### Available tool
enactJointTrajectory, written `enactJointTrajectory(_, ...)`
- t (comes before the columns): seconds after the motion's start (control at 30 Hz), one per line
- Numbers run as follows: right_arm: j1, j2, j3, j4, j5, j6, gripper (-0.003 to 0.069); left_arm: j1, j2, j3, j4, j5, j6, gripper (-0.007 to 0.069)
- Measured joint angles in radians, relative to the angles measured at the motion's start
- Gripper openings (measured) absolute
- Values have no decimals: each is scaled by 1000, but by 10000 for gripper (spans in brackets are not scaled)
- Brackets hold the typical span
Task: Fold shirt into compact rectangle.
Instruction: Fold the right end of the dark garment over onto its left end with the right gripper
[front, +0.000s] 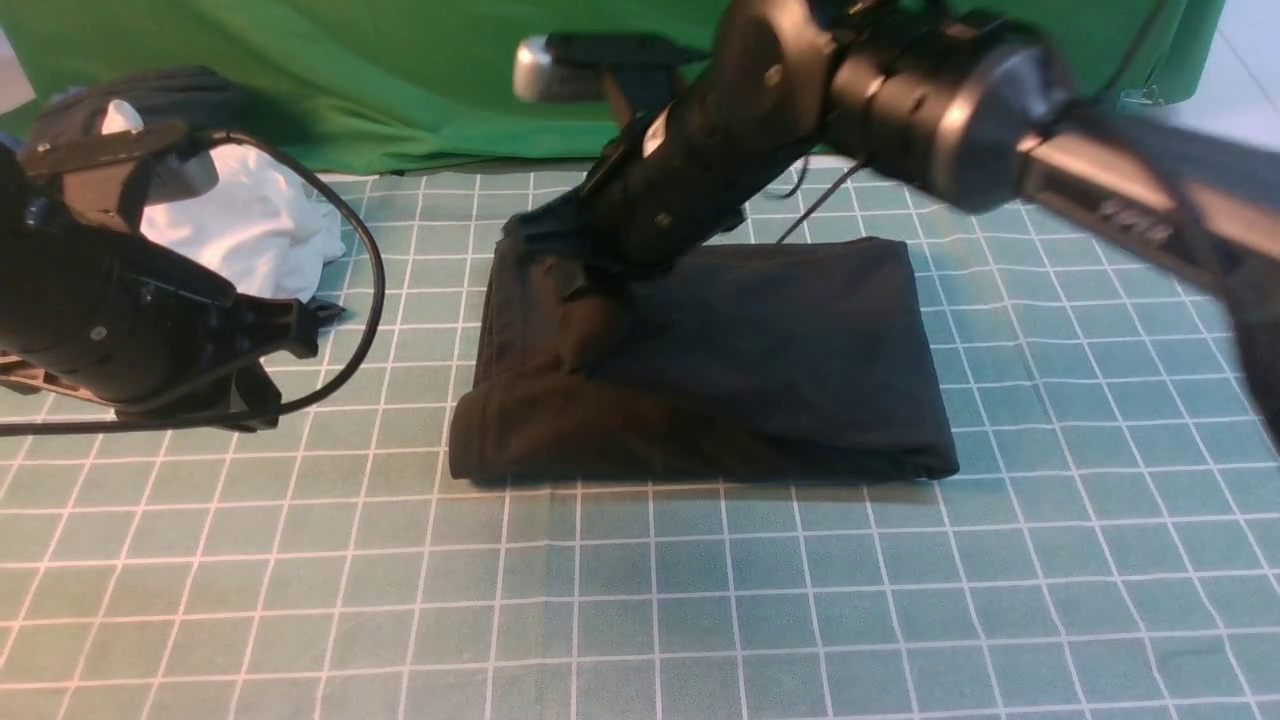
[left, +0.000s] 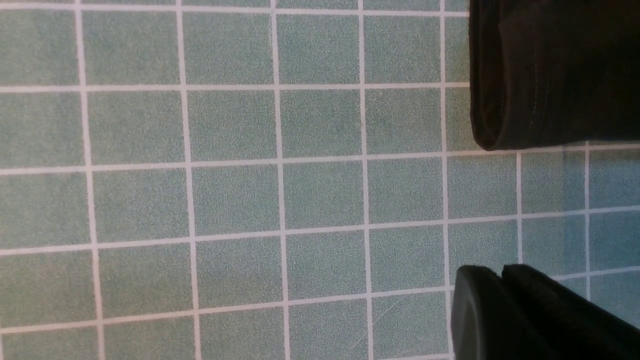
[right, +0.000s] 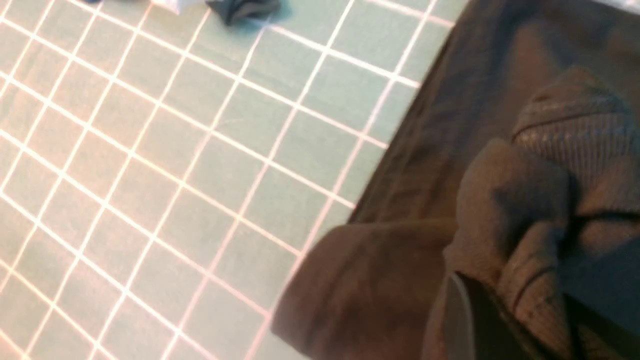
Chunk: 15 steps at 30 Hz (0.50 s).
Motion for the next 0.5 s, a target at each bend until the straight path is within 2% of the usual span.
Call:
enactJointTrajectory(0.13,18,53,-24,32,-33,16,64,0,0,0,0,-1,0,7)
enactJointTrajectory(0.23,33,95,-32,73,-66,19,110,0,0,0,-1,-3,0,7)
enactJointTrajectory(0.3,46,112,-32,93,-94,19,195,0,0,0,-2,-3,0,7)
enactJointTrajectory(0.33,51,118,-32,100,-100,19,269,0,0,0,-5,-3,0,7)
enactJointTrajectory(0.37,51,118,-32,100,-100,19,279,0,0,0,-4,-3,0,7)
enactJointTrajectory(0.43,53,118,-40,108,-91,14,414,0,0,0,-5,-3,0,7)
enactJointTrajectory(0.5,51,116,-55,108,-66,-15,475,0,0,0,-5,-3,0,7)
